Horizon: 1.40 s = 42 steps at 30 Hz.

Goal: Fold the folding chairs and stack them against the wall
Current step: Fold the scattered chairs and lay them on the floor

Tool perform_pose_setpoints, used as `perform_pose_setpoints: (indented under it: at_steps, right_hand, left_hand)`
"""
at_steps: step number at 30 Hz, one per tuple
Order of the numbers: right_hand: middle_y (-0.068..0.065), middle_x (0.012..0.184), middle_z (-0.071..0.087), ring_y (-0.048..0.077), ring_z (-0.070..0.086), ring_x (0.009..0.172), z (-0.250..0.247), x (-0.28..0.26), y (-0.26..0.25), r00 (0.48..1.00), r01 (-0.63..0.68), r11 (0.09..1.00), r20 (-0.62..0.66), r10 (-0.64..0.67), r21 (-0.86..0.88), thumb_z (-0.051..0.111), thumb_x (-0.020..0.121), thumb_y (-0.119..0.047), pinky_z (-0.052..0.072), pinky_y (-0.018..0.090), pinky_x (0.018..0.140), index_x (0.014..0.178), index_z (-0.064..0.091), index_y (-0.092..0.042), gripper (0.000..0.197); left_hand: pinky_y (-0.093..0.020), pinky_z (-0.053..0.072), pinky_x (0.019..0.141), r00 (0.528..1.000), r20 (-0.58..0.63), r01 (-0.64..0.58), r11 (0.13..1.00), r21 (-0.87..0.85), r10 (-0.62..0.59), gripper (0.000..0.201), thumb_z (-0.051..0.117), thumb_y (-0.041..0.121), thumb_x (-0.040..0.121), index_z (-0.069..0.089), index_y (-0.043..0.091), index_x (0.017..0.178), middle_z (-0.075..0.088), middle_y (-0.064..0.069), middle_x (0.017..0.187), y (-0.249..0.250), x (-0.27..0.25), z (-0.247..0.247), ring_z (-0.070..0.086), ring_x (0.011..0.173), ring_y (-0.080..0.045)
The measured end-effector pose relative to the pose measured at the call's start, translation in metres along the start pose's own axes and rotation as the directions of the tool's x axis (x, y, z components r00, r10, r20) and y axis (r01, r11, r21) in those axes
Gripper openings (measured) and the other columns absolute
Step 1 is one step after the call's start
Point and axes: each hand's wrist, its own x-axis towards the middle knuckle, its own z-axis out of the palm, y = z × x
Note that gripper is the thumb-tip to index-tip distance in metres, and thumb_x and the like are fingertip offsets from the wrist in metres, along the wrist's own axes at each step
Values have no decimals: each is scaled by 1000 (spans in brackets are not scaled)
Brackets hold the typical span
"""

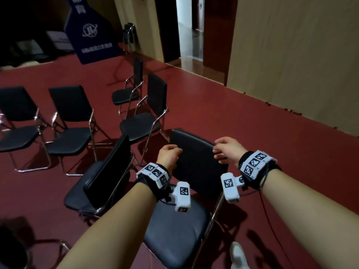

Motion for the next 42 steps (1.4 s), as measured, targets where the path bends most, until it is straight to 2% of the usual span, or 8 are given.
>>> perform_pose_setpoints:
  at_steps: [6,11,14,17,22,35,39,42]
  right_hand:
    - [10,85,58,23,54,65,-41,119,-5,989,-29,997,144,39,-67,57,90,-3,40,31,55,128,50,-11,39]
    - [11,94,58,25,55,81,-62,190,-1,959,-44,977,265,100,-208,55,93,-5,39,27,57,136,47,-12,44]
    - [9,113,61,24,58,105,-53,226,16,936,-1,949,334,112,-316,62,89,-11,47,32,80,141,48,-11,54]
    - [12,139,54,26,53,126,-44,248,37,913,3,931,382,146,-364,64,89,-9,41,31,104,147,42,-7,62]
    - [15,147,48,27,48,133,-36,271,60,882,-52,913,411,232,-405,63,89,-6,36,38,113,149,37,-4,65]
    - [14,114,69,33,65,102,-36,281,63,853,87,822,468,230,-562,55,87,2,52,36,89,126,63,-9,41]
    - [5,108,70,25,66,98,-36,270,57,791,161,813,566,233,-560,58,85,4,53,32,88,123,64,-19,45]
    - [5,113,69,22,67,99,-27,256,57,734,195,834,640,225,-517,63,85,5,55,31,83,130,60,-14,49]
  left_hand:
    - [-22,33,47,986,-156,61,997,-37,-66,16,61,26,95,64,16,106,55,-2,79,10,62,70,50,62,-14]
    - [-24,33,50,956,-223,180,982,-65,-190,10,60,24,97,63,16,102,53,-3,73,-3,85,110,47,58,-15]
    - [-23,33,49,918,-307,235,968,-87,-251,7,61,20,96,62,15,102,52,-2,72,-16,100,119,46,55,-13]
    - [-24,37,53,887,-337,304,949,-86,-315,17,61,20,97,62,13,112,55,-1,77,-31,112,128,48,60,-11]
    - [-26,40,57,853,-329,382,915,-134,-404,31,61,21,97,58,8,125,58,-5,89,-50,126,144,50,65,-12]
    - [-29,42,60,838,-312,416,894,-164,-447,39,60,23,99,50,15,135,58,0,90,-44,134,152,53,72,-13]
    - [-29,41,62,833,-274,439,876,-201,-481,44,60,25,99,44,18,140,56,-1,87,-41,125,153,51,70,-15]
    - [-31,44,67,820,-241,469,851,-236,-519,51,61,28,98,40,19,144,60,-6,100,-46,118,157,54,77,-18]
